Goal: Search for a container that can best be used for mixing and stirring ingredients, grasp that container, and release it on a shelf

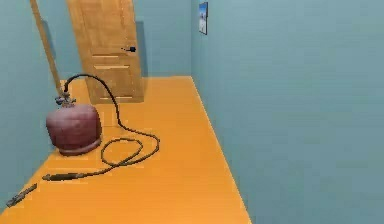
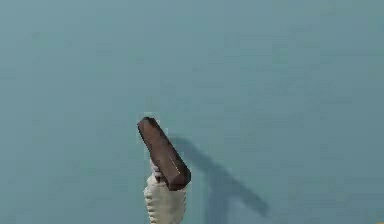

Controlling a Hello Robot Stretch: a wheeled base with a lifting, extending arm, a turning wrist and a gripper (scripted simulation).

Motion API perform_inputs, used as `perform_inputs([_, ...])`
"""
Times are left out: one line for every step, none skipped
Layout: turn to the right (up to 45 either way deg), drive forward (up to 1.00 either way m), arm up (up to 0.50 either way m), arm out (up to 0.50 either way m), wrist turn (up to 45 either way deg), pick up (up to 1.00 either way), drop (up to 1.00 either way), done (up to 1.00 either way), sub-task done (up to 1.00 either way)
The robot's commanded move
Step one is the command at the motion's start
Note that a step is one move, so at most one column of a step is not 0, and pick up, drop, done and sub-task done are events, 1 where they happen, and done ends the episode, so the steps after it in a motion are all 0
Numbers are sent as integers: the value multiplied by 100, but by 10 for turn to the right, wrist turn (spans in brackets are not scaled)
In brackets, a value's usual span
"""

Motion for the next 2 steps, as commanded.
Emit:
perform_inputs([0,100,0,0,0,0,0,0,0])
perform_inputs([0,85,0,0,0,0,0,0,0])
